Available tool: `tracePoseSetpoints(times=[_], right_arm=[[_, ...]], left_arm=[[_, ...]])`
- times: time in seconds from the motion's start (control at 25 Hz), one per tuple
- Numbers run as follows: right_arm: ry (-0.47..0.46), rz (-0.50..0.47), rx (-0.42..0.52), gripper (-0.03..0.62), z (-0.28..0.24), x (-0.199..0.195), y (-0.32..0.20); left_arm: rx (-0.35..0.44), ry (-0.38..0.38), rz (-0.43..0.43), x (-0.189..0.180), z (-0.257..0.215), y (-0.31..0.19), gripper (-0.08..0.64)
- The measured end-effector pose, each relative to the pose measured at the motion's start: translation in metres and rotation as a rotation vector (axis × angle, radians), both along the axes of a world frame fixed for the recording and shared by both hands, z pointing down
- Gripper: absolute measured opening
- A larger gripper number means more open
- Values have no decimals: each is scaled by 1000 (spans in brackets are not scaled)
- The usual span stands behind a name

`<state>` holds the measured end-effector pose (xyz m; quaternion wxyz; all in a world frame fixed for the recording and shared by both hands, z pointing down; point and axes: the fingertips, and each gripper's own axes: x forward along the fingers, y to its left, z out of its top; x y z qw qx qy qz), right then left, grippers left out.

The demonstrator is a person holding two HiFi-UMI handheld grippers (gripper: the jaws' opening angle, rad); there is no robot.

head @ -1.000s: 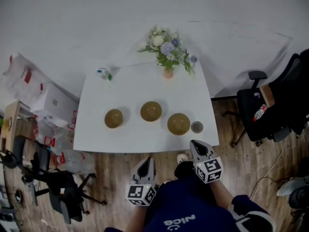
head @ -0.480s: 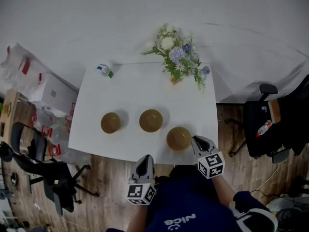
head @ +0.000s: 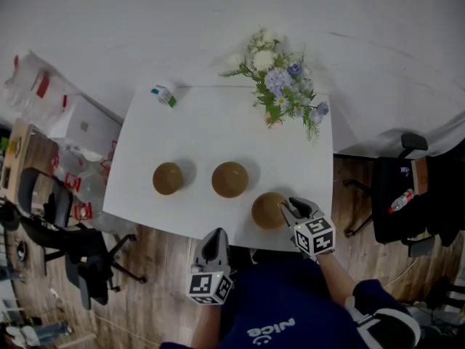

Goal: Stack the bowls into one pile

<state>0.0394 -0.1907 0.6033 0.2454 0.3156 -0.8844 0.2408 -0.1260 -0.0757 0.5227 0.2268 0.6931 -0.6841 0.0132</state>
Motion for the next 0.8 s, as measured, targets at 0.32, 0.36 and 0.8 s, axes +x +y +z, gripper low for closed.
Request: tracePoseSetpoints(times=[0.32, 0.36, 0.8], right_arm=[[47, 22, -55, 60, 13, -1, -2], [44, 25, -60, 59, 13, -2, -2], [-34, 37, -31, 38, -9, -12, -5]], left_arm=[[-7, 0, 6, -7, 2, -2, 18], [-4, 5, 5, -9, 2, -3, 18], [-16, 22, 4, -21, 7, 0, 18]])
